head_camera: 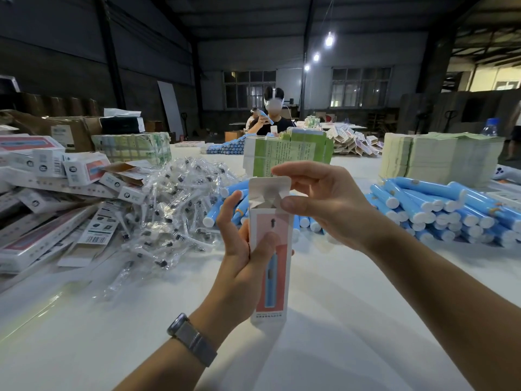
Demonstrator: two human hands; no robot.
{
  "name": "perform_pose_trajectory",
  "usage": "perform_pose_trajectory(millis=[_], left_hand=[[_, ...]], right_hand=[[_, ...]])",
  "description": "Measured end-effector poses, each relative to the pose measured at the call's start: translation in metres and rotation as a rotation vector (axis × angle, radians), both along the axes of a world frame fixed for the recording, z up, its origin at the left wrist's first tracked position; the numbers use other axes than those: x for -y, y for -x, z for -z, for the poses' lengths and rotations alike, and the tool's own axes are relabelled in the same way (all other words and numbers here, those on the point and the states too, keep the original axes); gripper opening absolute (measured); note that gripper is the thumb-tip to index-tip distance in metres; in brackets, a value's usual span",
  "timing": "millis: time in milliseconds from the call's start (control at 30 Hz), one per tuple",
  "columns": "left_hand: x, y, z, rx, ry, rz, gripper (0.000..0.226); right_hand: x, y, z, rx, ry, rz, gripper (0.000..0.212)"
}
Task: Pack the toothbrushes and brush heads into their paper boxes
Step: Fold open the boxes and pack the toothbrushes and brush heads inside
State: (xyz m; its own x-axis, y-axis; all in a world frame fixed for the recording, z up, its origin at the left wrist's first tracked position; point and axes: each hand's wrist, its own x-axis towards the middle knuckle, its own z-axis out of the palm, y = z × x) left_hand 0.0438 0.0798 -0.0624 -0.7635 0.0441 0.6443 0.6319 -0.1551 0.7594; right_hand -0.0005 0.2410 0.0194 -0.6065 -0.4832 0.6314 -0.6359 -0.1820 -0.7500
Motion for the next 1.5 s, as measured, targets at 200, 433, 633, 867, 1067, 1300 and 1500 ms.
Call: perform_pose_trajectory(millis=[200,433,633,867,1067,1300,1500], left_hand=[[0.003,0.003,0.0,-0.048,0.028,0.063,0.059],[0.005,0.007,0.003,-0.103,0.085,0.013,0.05],[0.003,0.005,0.001,-0.125,0.083,0.014,0.051],[0.003,0.006,0.003,-0.093,0.132,0.001,0.054],[0.003,0.006,0.003,-0.107,0.136,0.013,0.054],[0.003,0.005,0.004,-0.105,0.12,0.029,0.051],[0.005,0.005,0.003,-0.083,0.082,0.006,0.04]], right_hand=[[-0.002,-0.007,-0.007,-0.083,-0.11,0.038,0.018],[-0.001,-0.011,-0.008,-0.084,-0.172,0.055,0.006],[0.002,-0.012,-0.009,-0.254,-0.3,0.208,0.023],[0.007,-0.012,-0.009,-0.309,-0.215,0.295,0.007],[0.001,-0.011,-0.012,-0.218,-0.219,0.191,0.016],[-0.005,-0.013,-0.017,-0.203,-0.289,0.174,0.011],[-0.006,-0.011,-0.015,-0.232,-0.363,0.128,0.021]])
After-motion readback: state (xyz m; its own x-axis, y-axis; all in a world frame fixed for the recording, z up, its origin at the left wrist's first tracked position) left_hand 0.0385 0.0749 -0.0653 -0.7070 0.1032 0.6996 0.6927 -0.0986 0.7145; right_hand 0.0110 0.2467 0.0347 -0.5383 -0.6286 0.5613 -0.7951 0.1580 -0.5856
